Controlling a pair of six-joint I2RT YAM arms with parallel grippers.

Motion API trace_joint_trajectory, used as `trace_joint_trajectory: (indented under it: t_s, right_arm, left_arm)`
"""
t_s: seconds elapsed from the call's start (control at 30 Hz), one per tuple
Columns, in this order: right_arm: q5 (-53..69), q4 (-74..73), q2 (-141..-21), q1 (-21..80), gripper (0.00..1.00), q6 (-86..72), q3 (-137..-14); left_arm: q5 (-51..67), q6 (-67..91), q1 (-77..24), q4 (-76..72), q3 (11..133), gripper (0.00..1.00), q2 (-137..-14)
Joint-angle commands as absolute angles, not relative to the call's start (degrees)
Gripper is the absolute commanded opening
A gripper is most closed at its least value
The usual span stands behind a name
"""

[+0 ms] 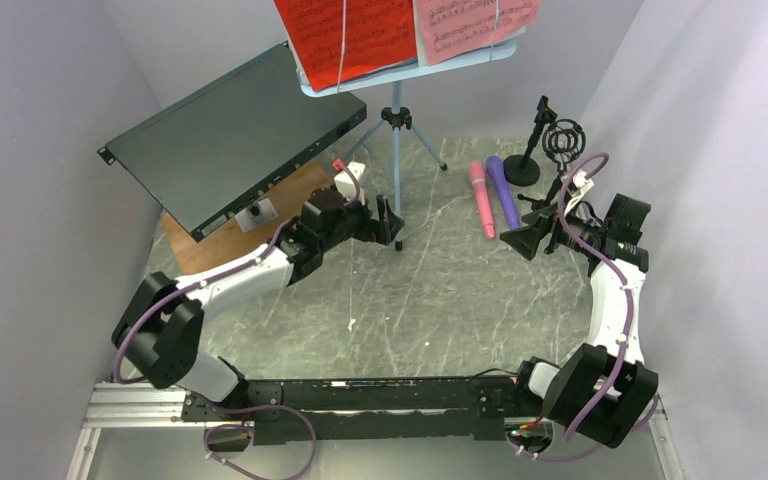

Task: Pack up the instrument practice props
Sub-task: Move the music stand to the center of the board.

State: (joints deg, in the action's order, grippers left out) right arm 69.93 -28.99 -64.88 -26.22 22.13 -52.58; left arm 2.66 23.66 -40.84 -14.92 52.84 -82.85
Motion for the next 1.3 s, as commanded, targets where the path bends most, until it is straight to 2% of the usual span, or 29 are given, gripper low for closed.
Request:
trace_joint_trajectory:
  t_s: [0.0,0.27,0.5,0.63,0.8,0.87,0.97,1.27]
  right_arm:
    - [73.2,-29.7,-65.1,-26.4,0.96,24.5,-52.6]
    - [73.5,-31.1,-65.8,-26.4,0.96,25.7,-53.2]
    - [73.6,-31.4,-66.2,-26.3,0.96,25.9,-53.3]
    - [73.3,-31.1,-66.3,-26.4,0.96,25.7,-53.3]
    - [73.2,-30.8,-66.5,-26.2,0.96,25.5,-53.1]
    - [73.2,-30.8,-66.5,-26.2,0.96,25.4,-53.1]
    - [73.1,-30.7,-66.5,-26.1,0.96,25.4,-53.1]
    - [72.9,-30.6,-66.5,-25.7,0.96,25.3,-53.0]
  left_arm:
    - [7.3,28.7,-36.7,-19.1,58.0,0.99,-87.5]
    - [0.7,29.0,-35.8,-14.8,67.2,0.99,-95.5]
    - [-8.0,29.1,-35.9,-5.9,77.8,0.93,-102.3]
    - [-11.3,29.5,-35.9,-1.0,83.3,0.74,-105.9]
    - [-11.8,28.3,-36.6,1.6,87.8,0.74,-108.7]
    - [-12.7,27.7,-37.1,2.2,89.2,0.68,-109.9]
    - [-13.7,27.0,-37.6,3.8,91.5,0.68,-111.4]
    - [-16.6,25.9,-38.8,9.3,99.9,0.55,-116.9]
